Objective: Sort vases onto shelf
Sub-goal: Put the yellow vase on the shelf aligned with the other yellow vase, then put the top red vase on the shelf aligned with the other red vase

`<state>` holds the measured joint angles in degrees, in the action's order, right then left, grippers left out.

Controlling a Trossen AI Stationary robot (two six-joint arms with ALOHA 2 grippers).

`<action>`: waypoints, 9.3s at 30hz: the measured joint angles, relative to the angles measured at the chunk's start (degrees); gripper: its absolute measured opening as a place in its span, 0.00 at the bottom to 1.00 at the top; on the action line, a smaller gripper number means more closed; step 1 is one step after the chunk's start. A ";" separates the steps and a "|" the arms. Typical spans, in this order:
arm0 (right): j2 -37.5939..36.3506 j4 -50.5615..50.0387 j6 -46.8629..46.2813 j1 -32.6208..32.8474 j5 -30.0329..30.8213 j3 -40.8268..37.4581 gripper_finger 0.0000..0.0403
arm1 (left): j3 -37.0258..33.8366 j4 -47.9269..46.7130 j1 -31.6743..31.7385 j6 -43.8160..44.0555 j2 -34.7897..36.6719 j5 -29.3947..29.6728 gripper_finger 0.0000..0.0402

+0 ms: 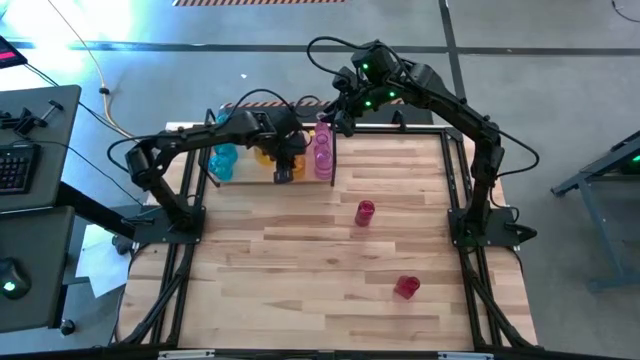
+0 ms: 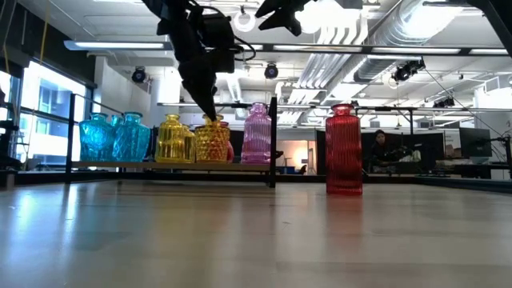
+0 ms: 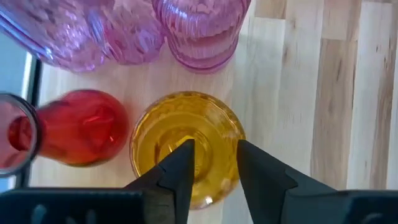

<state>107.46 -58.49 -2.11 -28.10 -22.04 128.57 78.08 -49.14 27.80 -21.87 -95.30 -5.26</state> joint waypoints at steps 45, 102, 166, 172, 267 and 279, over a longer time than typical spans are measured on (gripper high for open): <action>0.00 -1.12 -0.42 0.52 -0.44 -0.02 0.36 | -0.04 -17.21 2.29 4.83 1.06 1.57 0.16; -3.06 -2.50 -0.59 2.01 2.40 -0.04 0.36 | -15.36 -6.94 5.92 9.80 17.24 1.10 0.15; -3.06 -6.90 0.42 2.21 2.38 0.00 0.36 | 4.60 -10.70 2.04 15.56 15.69 -3.28 0.42; -3.06 -25.88 -0.85 4.18 6.65 0.02 0.36 | 7.79 -8.92 -5.18 18.70 22.16 0.10 0.42; -19.69 3.46 -31.01 15.98 7.37 -55.63 0.36 | 7.76 -18.82 -17.86 34.71 50.83 14.62 0.42; -15.59 2.66 -29.00 17.01 8.08 -55.34 0.36 | 7.74 -18.82 -17.84 34.73 50.83 14.61 0.42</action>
<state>91.87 -55.83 -31.11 -11.09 -13.96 73.23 85.82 -67.96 9.95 12.86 -44.46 9.35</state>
